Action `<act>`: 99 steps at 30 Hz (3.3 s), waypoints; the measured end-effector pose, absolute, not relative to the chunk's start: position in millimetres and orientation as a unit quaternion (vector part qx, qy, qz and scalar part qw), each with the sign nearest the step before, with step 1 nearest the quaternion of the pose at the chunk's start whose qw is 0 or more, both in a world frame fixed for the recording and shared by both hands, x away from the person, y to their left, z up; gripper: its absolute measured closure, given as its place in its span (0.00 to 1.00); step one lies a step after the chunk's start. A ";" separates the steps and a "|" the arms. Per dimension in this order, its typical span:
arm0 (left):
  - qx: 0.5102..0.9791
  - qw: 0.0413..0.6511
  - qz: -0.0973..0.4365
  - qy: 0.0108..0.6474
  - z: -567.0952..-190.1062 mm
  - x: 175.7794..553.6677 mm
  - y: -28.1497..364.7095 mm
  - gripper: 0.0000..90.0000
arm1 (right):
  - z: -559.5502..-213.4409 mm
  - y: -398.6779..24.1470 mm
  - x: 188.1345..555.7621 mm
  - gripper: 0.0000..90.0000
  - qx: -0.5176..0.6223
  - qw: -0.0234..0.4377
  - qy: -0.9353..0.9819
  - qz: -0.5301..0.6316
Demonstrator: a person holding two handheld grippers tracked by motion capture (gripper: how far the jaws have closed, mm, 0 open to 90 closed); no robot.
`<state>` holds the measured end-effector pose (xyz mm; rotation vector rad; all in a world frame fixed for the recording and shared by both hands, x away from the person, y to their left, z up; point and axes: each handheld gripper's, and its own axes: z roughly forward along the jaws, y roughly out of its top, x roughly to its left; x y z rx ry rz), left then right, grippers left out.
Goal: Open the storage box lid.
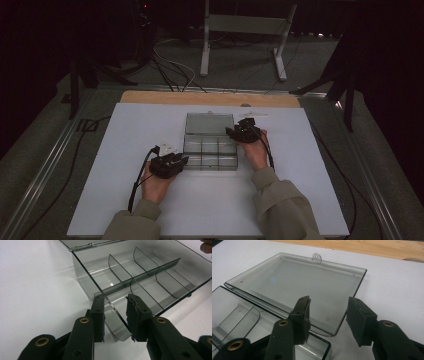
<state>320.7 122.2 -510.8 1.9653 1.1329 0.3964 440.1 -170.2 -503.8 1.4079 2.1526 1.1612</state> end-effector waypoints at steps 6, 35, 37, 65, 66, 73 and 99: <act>0.779 0.408 0.157 0.449 -510.8 320.9 122.5 0.76 | -504.1 -170.7 440.2 0.57 0.492 0.161 0.753 0.406; 0.735 0.448 0.215 0.462 -488.6 316.6 139.5 0.00 | -488.5 -168.4 426.8 0.02 0.468 0.170 0.761 0.416; 0.735 0.449 0.216 0.461 -488.1 316.4 140.4 0.00 | -487.8 -168.0 426.0 0.01 0.467 0.170 0.762 0.416; 0.738 0.453 0.211 0.453 -479.7 314.2 149.2 0.01 | -460.1 -165.4 400.9 0.00 0.420 0.172 0.778 0.435; 0.741 0.450 0.210 0.453 -479.4 314.3 149.1 0.01 | -459.2 -165.4 400.0 0.00 0.418 0.170 0.778 0.437; 0.737 0.457 0.209 0.452 -476.8 313.0 152.3 0.01 | -454.3 -165.6 393.4 0.00 0.409 0.163 0.783 0.439; 0.733 0.472 0.210 0.442 -470.3 306.5 160.5 0.01 | -439.2 -179.1 371.4 0.01 0.378 0.161 0.800 0.437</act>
